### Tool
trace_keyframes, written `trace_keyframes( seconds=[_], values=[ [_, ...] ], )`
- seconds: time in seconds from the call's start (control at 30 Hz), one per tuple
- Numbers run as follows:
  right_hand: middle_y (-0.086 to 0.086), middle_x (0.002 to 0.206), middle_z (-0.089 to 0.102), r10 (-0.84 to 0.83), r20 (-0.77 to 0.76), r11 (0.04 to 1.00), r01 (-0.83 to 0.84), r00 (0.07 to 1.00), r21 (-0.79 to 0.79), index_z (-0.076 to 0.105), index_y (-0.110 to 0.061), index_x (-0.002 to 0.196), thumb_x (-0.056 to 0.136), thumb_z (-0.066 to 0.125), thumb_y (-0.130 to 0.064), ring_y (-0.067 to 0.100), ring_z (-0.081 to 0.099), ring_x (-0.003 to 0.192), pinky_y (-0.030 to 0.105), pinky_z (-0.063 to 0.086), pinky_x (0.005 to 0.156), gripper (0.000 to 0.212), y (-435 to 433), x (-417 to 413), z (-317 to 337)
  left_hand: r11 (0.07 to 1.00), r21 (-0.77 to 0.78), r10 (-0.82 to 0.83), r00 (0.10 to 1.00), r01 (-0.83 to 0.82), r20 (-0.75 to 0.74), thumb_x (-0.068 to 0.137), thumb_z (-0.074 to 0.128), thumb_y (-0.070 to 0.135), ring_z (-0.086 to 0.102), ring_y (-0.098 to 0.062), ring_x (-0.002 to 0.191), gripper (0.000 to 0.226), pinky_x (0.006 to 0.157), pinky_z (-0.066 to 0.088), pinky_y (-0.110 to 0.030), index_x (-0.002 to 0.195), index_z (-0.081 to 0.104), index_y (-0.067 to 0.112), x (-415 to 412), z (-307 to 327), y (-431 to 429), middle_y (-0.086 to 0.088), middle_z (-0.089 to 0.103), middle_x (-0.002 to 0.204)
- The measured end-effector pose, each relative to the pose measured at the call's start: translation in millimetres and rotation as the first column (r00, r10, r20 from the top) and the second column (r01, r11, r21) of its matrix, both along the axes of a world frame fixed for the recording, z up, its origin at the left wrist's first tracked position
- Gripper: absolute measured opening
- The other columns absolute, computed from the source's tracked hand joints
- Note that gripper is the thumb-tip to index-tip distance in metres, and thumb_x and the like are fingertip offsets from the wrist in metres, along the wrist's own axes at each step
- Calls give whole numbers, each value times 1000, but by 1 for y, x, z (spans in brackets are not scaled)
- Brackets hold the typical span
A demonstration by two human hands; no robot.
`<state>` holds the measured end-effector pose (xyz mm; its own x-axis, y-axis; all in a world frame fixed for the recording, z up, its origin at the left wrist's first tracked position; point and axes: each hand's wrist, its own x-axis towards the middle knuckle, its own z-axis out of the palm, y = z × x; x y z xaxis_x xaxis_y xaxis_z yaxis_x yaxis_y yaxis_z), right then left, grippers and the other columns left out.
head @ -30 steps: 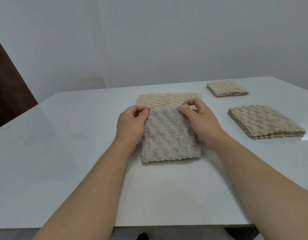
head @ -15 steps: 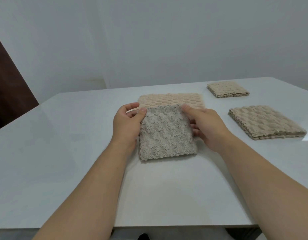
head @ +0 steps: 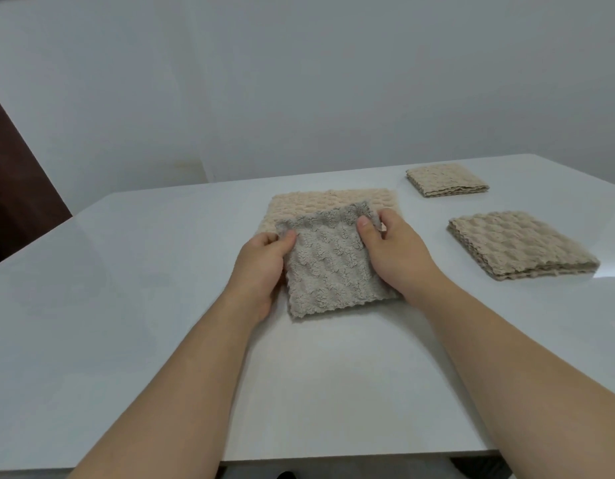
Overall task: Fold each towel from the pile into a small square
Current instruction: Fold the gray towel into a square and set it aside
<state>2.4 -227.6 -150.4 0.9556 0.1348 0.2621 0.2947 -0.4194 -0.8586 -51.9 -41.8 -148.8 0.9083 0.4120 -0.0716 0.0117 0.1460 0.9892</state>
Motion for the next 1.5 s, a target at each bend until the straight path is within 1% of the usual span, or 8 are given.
trace_keyframes(
  seconds=[0.1, 0.33, 0.47, 0.57, 0.7, 0.97, 1.23, 1.5],
  values=[
    [2, 76, 59, -13, 98, 994, 23, 995, -110, 50, -13, 112, 106, 40, -45, 22, 56, 75, 34, 36, 67, 34, 0, -7, 2, 908, 405, 97, 994, -111, 56, 98, 59, 39, 69, -21, 90, 14, 82, 56, -41, 92, 58, 27, 3, -8, -4, 0, 72, 94],
    [0, 79, 59, -69, 59, 998, 70, 996, -7, 46, -18, 102, 106, 43, -45, 13, 53, 68, 34, 36, 60, 28, -10, -3, 11, 680, 681, 184, 962, -273, 202, 107, 45, 31, 53, -5, 72, 13, 58, 36, -14, 110, 47, 18, 7, 3, -38, 5, 61, 86],
    [0, 83, 58, -110, -171, 951, 154, 979, 268, 41, -19, 114, 104, 45, -45, 12, 53, 64, 27, 36, 54, 28, -49, 20, 38, 702, 666, 187, 968, -251, 168, 106, 46, 34, 54, -7, 74, 27, 68, 37, -26, 122, 49, 12, 42, 32, -80, 6, 57, 89],
    [1, 88, 53, -39, -296, 902, 162, 954, 401, 39, -23, 117, 98, 56, -34, 17, 51, 74, 28, 47, 59, 27, -97, 50, 60, 847, 514, 147, 989, -133, 14, 105, 48, 32, 53, -11, 51, 36, 47, 44, -23, 129, 45, 6, 81, 56, -125, -1, 55, 72],
    [5, 89, 56, -120, -219, 943, 180, 968, 280, 55, -23, 106, 97, 61, -20, 21, 52, 75, 28, 46, 53, 12, -179, 92, 72, 931, 353, -74, 995, 91, -61, 95, 55, 12, 45, -14, 48, 42, 45, 41, -25, 130, 32, 18, 125, 77, -200, -4, 54, 73],
    [-1, 70, 53, -368, -63, 929, 365, 928, -61, 73, -21, 110, 97, 60, -18, 15, 46, 57, 24, 38, 46, 18, -317, 172, 43, 757, 521, -384, 913, 395, -135, 94, 62, 1, 59, -13, 52, 17, 57, 56, -28, 87, 62, 16, 216, 50, -334, -5, 65, 80],
    [-5, 101, 71, -453, 11, 864, 443, 891, -239, 77, -22, 111, 96, 61, -18, 13, 61, 85, 23, 43, 81, 22, -368, 222, -1, 531, 735, -376, 895, 421, -241, 88, 71, 11, 72, -29, 96, 18, 86, 61, -40, 80, 63, 25, 266, 16, -385, -7, 72, 100],
    [11, 123, 70, -481, -32, 856, 462, 876, -231, 76, -10, 112, 92, 46, -8, 32, 62, 114, 41, 51, 101, 36, -367, 221, 2, 282, 783, -302, 826, 554, -475, 95, 68, 22, 73, -29, 95, 30, 88, 60, -41, 121, 62, 7, 266, 37, -389, -13, 69, 114]
  ],
)
